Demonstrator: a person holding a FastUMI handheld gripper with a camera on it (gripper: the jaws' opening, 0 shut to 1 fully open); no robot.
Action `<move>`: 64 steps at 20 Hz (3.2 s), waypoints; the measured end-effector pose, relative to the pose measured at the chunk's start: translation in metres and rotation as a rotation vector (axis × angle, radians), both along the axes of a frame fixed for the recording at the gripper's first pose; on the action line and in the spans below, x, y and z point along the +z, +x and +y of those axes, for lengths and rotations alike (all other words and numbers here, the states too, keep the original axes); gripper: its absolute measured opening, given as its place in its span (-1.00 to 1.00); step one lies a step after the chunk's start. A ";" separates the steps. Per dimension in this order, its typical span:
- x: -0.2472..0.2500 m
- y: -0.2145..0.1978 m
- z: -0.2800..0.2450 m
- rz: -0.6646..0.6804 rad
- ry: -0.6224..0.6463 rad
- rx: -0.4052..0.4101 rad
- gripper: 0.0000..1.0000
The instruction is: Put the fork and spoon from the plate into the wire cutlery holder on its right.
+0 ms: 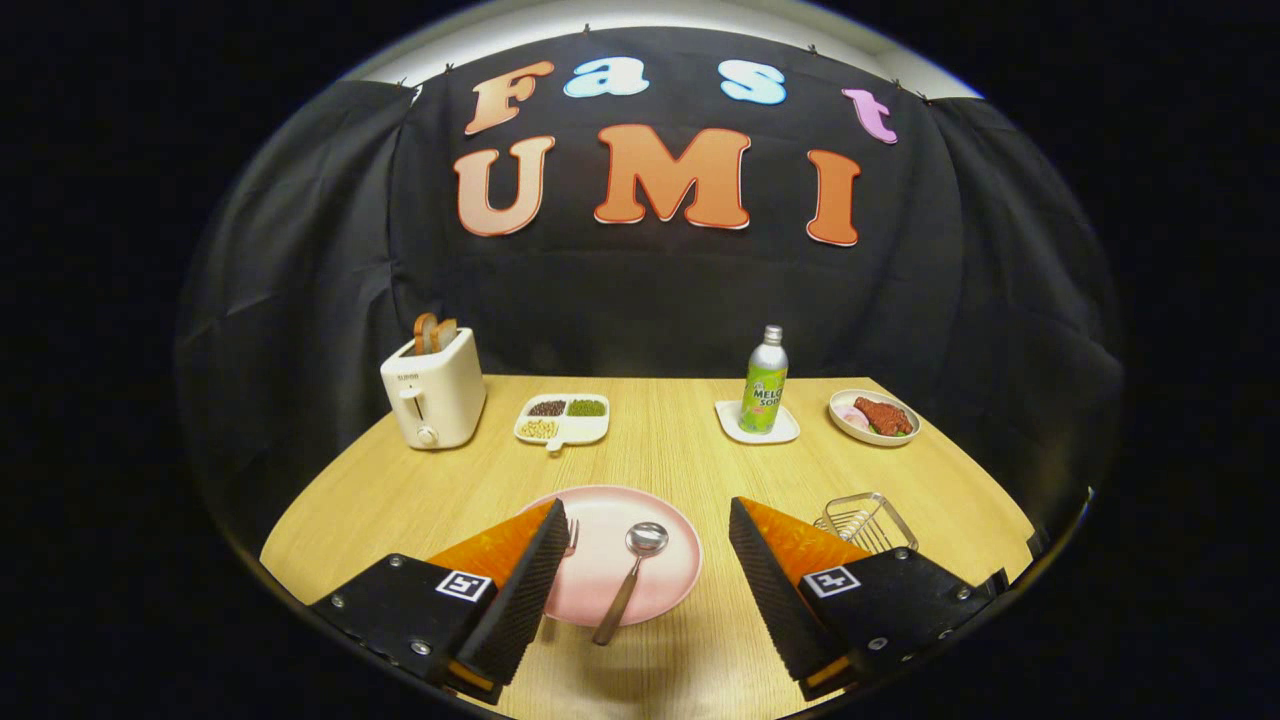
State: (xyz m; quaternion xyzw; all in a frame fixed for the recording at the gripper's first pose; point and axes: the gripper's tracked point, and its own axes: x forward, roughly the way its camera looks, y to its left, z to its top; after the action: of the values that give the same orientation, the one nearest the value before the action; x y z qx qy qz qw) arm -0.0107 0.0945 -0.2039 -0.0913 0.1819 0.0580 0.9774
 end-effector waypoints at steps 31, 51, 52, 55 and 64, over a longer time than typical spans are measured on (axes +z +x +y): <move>-0.129 0.015 -0.004 0.395 -0.077 -0.083 -0.89; -0.002 -0.018 -0.111 0.388 -0.036 -0.119 -0.89; 0.000 -0.021 -0.121 0.393 -0.027 -0.139 -0.89; 0.008 -0.031 -0.150 0.406 -0.027 -0.181 -0.89; 0.020 -0.040 -0.194 0.493 -0.153 -0.168 -0.89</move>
State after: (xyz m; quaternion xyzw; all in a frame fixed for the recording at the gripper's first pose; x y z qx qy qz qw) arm -0.0508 -0.0996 -0.1835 -0.1325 0.4254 -0.0168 0.8951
